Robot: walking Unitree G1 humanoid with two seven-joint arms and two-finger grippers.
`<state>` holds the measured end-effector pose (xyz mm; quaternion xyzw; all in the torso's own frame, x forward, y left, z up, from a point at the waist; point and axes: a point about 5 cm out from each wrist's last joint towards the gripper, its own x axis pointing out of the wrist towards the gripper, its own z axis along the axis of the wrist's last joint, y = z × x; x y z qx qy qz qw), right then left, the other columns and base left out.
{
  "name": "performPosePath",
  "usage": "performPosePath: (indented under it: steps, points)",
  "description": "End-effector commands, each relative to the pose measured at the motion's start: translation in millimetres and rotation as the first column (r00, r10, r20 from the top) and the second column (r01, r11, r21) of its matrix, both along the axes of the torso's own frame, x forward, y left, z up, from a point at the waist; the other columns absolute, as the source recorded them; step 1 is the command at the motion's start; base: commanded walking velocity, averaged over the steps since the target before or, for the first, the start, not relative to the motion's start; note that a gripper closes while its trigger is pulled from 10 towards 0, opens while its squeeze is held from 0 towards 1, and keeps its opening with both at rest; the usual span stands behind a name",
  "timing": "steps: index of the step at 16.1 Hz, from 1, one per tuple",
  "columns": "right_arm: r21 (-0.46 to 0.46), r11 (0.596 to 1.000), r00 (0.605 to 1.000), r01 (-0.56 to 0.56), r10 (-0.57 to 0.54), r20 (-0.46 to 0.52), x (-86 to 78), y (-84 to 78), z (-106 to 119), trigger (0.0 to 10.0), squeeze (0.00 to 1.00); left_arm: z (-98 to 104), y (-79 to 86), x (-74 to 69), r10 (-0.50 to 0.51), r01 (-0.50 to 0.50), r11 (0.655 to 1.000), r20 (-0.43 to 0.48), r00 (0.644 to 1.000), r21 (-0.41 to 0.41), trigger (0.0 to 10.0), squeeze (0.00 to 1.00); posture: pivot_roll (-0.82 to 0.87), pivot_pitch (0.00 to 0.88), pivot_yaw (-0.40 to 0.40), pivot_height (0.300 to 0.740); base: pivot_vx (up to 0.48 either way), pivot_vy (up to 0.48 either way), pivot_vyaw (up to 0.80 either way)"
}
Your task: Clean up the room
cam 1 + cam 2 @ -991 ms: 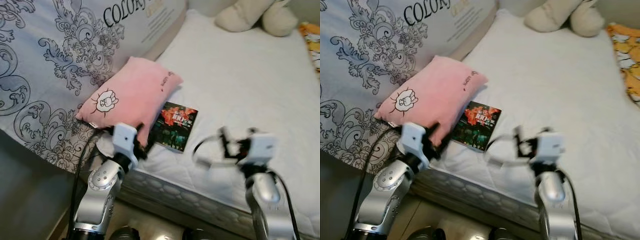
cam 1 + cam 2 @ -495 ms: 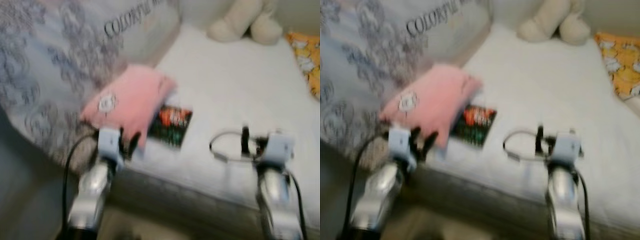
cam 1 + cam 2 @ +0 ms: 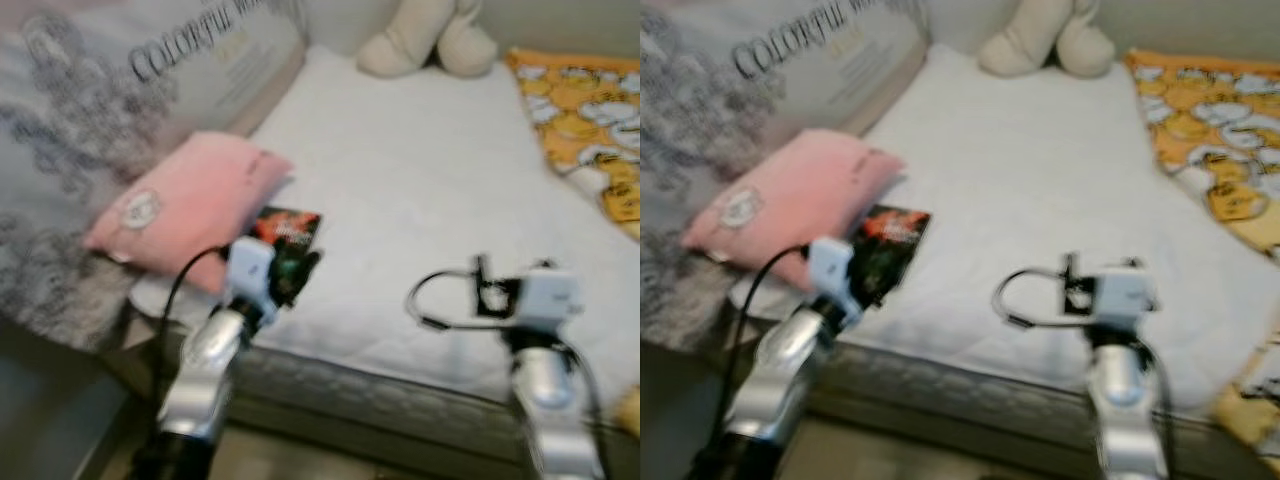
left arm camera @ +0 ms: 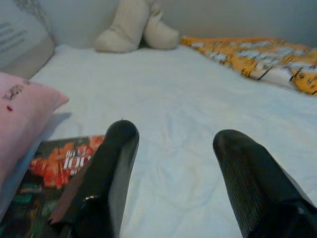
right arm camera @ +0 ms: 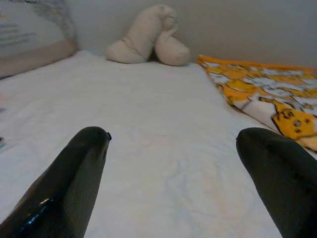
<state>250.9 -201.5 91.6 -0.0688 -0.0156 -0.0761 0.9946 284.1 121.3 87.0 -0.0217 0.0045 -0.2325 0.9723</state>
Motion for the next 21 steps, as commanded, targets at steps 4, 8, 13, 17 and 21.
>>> performPosePath:
  steps: [4,8,13,17,21]
  points:
    - [-0.015,1.0,1.0,-0.008,0.008,0.005,-1.0,-2.3,4,10.0,0.0,-2,-3.0,-3.3,-0.02,0.02,1.0,0.0,1.0,-0.014,10.0,0.0,-0.15,0.0,0.062,0.74,0.183,-0.412,-0.73]
    - [0.005,0.997,0.997,-0.078,0.078,-0.024,1.3,4.6,-2,10.0,0.0,-12,16.0,-4.8,0.091,-0.092,0.995,-0.057,0.994,-0.027,10.0,0.0,-0.12,0.0,0.041,0.74,0.281,-0.384,-0.72]
    - [0.019,0.992,0.991,-0.124,0.125,-0.049,5.6,9.6,-8,10.0,0.0,-27,32.3,-13.4,0.208,-0.204,0.978,-0.129,0.97,0.041,10.0,0.0,-0.07,0.0,0.019,0.74,0.055,0.0,-0.72]
    - [0.027,0.989,0.988,-0.145,0.146,-0.051,9.4,14.5,-9,10.0,0.0,-22,42.9,-5.8,0.256,-0.248,0.965,-0.113,0.96,0.085,10.0,0.0,-0.06,0.0,0.016,0.74,0.0,0.0,-0.72]
    - [0.042,0.99,0.988,-0.136,0.139,-0.064,8.5,16.0,-12,10.0,0.0,-21,37.8,-5.7,0.211,-0.204,0.976,-0.11,0.971,0.075,10.0,1.0,-0.06,0.0,0.026,0.74,0.0,0.0,-0.72]
